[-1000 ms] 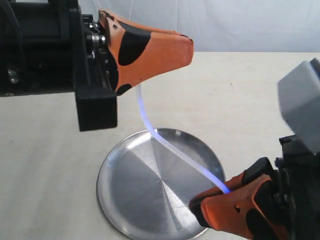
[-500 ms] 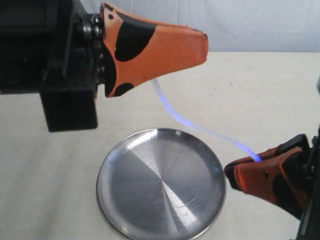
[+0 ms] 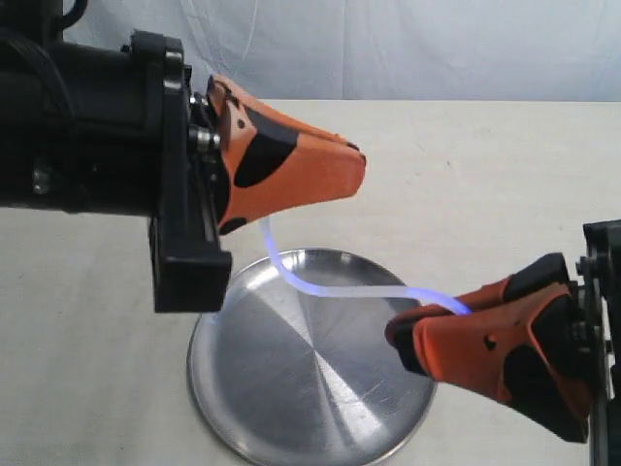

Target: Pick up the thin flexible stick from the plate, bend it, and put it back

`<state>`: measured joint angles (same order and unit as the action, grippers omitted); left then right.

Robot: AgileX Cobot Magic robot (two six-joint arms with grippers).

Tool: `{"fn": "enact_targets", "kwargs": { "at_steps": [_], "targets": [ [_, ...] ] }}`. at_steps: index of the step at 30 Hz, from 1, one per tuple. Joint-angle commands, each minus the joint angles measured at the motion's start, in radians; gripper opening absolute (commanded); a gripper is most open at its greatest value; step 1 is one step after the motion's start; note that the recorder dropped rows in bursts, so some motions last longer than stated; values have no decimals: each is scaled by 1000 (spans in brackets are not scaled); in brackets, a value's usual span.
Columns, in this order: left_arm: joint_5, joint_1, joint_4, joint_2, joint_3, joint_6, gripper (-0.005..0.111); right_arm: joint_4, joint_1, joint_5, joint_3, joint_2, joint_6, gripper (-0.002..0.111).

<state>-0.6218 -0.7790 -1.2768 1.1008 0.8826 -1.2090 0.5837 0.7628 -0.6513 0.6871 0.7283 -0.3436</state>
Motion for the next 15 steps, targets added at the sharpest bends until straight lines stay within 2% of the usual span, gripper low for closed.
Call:
{"fn": "enact_targets", "kwargs": {
  "at_steps": [1,3,4,6,7,13,15],
  "targets": [
    [-86,-22,93,9,-33,93,0,-50,-5,165,6,-28,90,-1],
    [-137,-22,18,9,-38,85,0,-152,-5,160,6,-23,171,-1],
    [-176,-22,-84,9,-38,38,0,-250,-5,114,6,1,271,-1],
    [-186,-22,-226,-3,-36,-86,0,-296,-5,40,6,52,309,-1],
    [-180,-22,-251,-7,-34,-127,0,-296,-5,15,6,68,306,-1],
    [-52,-22,-250,-18,-32,-161,0,-339,-5,-45,6,114,291,-1],
    [-39,-22,-250,-18,-32,-161,4,-361,-5,-57,6,121,291,-1]
  ]
}}
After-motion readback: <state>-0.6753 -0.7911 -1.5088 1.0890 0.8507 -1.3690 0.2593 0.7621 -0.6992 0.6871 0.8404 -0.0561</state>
